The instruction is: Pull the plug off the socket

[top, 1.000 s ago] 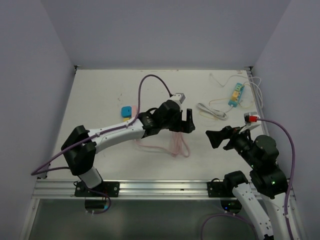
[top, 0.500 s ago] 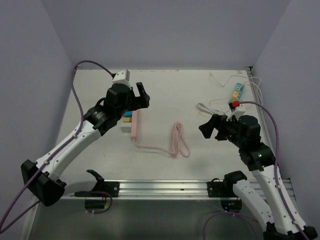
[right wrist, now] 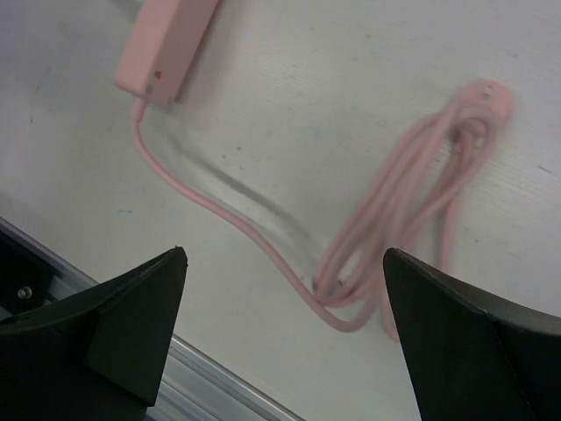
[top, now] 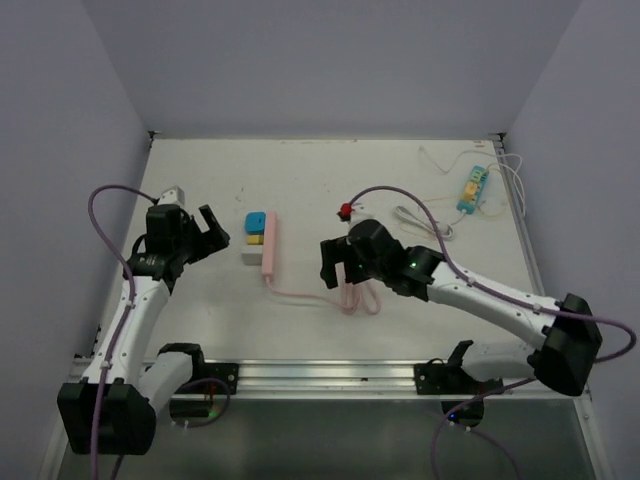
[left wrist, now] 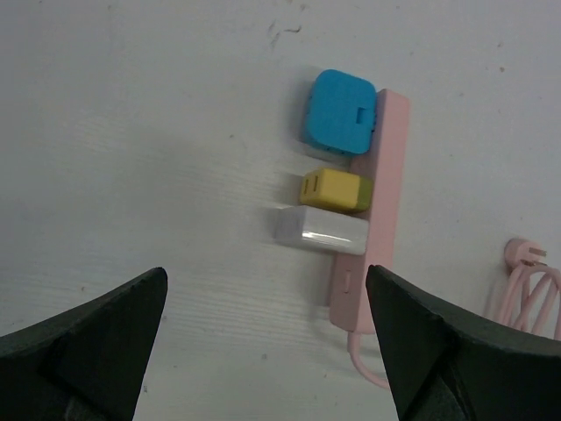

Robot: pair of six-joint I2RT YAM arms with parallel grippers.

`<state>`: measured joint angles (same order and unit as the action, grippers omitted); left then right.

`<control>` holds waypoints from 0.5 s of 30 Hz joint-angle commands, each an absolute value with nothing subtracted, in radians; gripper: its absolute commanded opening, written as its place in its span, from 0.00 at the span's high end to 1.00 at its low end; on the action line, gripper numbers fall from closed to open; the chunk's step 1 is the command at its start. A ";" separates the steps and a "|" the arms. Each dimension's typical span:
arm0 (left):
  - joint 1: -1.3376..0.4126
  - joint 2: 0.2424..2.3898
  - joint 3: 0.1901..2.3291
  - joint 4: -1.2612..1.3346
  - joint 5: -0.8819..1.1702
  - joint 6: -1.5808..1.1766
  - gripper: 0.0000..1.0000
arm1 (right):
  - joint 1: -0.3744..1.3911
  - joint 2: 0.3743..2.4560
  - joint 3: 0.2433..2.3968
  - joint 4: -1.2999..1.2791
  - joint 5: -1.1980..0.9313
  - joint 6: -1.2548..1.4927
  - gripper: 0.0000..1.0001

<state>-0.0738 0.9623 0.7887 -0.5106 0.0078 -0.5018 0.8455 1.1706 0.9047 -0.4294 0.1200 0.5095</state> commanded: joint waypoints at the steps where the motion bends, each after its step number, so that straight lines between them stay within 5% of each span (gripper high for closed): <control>1: 0.049 0.916 0.720 -0.456 0.219 -0.485 0.01 | 1.004 1.323 1.055 -0.328 0.314 0.531 0.01; 15: 0.199 0.816 0.516 -0.306 0.248 -0.572 0.00 | 1.192 1.914 1.577 -0.380 0.601 0.627 0.02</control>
<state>0.1585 0.8337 0.5610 -0.4015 0.1810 -0.5335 1.1820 1.8637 1.4796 -0.3538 0.4953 0.5705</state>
